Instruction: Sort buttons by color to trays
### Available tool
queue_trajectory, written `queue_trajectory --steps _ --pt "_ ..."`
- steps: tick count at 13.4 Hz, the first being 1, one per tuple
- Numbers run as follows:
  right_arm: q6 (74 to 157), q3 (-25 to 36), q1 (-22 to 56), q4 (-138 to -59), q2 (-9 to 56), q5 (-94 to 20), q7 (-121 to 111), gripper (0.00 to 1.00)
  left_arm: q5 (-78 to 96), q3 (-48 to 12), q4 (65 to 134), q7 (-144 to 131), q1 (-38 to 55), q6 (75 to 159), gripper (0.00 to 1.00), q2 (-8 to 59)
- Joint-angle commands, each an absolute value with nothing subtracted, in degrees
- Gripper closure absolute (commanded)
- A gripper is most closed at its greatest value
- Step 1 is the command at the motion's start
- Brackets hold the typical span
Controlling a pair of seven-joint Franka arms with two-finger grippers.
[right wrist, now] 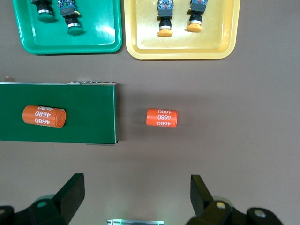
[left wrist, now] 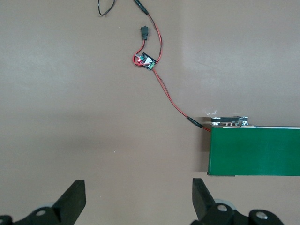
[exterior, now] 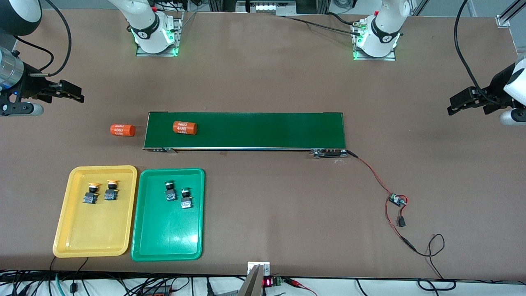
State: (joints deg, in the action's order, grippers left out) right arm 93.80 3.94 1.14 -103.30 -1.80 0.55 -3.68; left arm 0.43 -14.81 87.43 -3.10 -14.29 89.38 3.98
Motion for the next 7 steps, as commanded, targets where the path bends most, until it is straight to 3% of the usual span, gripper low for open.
queue_trajectory --steps 1,7 --pt "94.31 3.52 2.02 -103.62 -2.11 0.79 -3.25 0.0 0.79 -15.47 87.1 -3.25 -14.5 89.21 0.0 3.43" --pt "94.48 3.52 5.18 -103.54 -2.11 0.7 -2.99 0.0 0.62 -16.0 87.1 -3.34 -14.59 89.38 0.0 3.43"
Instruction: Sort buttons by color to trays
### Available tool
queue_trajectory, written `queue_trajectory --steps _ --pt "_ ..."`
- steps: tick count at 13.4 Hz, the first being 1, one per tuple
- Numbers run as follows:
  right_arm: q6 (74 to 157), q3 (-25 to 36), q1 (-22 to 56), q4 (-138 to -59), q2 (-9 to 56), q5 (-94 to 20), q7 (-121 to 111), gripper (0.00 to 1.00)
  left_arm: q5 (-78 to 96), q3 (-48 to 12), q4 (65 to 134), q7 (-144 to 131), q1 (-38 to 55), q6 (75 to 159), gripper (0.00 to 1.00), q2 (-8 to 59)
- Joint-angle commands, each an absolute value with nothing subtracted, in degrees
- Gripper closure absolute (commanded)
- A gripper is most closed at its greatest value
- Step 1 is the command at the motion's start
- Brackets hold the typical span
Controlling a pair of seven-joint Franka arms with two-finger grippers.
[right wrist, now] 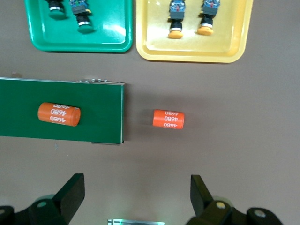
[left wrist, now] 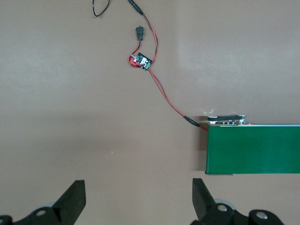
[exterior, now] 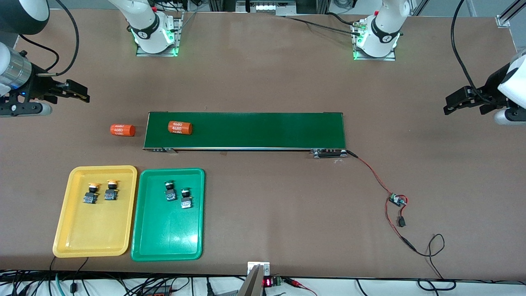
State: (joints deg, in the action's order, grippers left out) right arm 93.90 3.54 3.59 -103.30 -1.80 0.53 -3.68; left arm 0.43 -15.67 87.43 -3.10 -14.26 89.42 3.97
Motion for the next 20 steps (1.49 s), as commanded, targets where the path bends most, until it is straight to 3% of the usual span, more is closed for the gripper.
queue_trajectory --steps 1,6,10,12,16,20 --pt "94.66 3.52 5.19 -103.54 -2.02 0.7 -2.9 0.0 0.7 -15.91 87.1 -3.25 -14.85 89.38 0.0 3.51" --pt "94.57 3.6 4.92 -103.27 -2.02 0.7 -2.99 0.0 0.79 -14.07 88.59 -3.25 -13.37 90.53 0.0 1.94" --pt "94.57 3.78 4.66 -102.4 -2.02 0.88 -2.55 0.0 0.7 -4.23 88.68 -3.25 -3.7 90.53 0.0 1.85" --pt "93.78 3.69 5.01 -99.51 -0.8 0.88 0.34 0.0 0.7 -4.31 88.16 -3.25 -3.78 90.44 0.0 2.11" --pt "83.78 3.87 4.83 -91.77 -0.53 0.7 0.7 0.0 0.7 -4.48 88.15 -3.25 -3.78 90.35 0.0 2.11" --pt "83.58 3.6 5.1 -90.79 -0.44 0.97 0.88 0.0 0.62 -4.48 88.15 -3.25 -3.78 90.35 0.0 2.11"
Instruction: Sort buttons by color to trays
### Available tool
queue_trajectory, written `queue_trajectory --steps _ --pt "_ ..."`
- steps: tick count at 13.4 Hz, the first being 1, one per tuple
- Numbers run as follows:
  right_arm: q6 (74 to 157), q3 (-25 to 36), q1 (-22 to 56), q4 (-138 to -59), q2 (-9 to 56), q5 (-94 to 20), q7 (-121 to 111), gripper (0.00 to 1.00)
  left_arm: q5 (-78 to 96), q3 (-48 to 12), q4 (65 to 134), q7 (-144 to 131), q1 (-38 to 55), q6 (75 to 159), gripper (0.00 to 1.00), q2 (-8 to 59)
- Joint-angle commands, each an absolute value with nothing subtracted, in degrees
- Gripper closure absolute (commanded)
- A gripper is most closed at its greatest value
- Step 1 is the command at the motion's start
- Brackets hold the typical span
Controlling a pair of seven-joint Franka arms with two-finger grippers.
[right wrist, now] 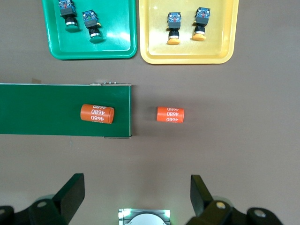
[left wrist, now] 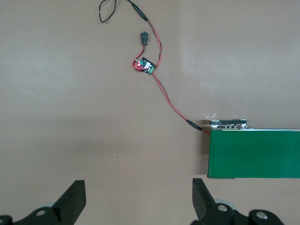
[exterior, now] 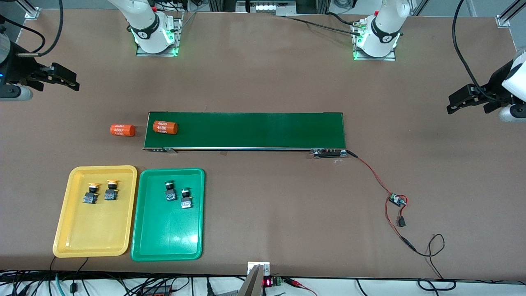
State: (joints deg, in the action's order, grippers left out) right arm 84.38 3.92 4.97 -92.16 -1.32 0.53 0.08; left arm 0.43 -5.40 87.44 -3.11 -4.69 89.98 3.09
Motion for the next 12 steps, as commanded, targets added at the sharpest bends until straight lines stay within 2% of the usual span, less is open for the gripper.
queue_trajectory --steps 1,12 --pt "83.76 3.6 5.1 -90.79 -0.44 0.88 0.88 0.0 0.62 -4.48 88.15 -3.25 -3.78 90.35 0.0 2.11" --pt "83.58 3.43 5.54 -90.26 -0.35 0.88 0.79 0.0 0.62 -4.57 88.24 -3.34 -3.78 90.18 0.0 2.11"
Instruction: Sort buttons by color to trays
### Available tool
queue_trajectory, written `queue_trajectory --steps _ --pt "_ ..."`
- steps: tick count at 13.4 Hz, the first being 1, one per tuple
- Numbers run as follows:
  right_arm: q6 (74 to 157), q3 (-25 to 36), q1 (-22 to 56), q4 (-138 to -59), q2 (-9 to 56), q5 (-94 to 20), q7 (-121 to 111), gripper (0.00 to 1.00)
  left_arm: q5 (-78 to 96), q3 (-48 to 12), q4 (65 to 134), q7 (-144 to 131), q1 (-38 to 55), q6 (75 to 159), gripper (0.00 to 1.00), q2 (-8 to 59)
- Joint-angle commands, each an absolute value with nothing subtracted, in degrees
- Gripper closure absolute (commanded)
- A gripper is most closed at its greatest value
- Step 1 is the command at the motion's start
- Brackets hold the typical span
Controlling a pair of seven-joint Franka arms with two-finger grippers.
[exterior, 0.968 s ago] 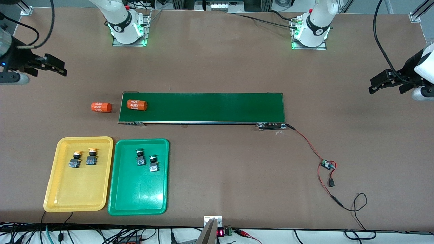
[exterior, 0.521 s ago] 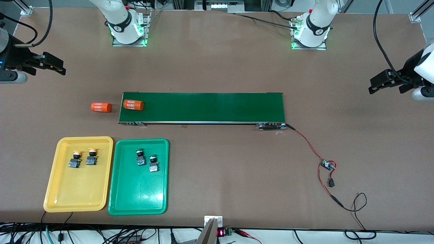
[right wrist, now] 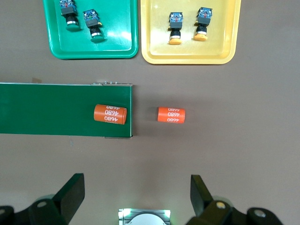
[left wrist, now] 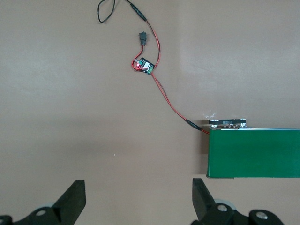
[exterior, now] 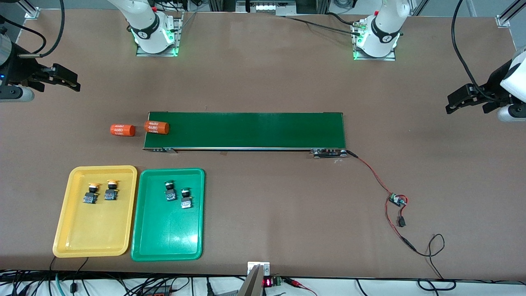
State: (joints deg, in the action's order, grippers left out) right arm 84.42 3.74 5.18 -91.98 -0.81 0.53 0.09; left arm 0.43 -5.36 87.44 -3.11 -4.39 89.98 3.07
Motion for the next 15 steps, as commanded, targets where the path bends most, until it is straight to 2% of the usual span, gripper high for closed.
queue_trajectory --steps 1,15 --pt "83.32 3.43 6.23 -90.26 -0.35 1.23 0.97 0.0 0.62 -4.57 88.24 -3.34 -3.78 90.18 0.0 2.11" --pt "83.76 3.52 6.5 -90.26 -0.18 1.76 0.97 0.0 0.62 -4.66 88.15 -3.34 -3.69 90.44 0.0 2.2"
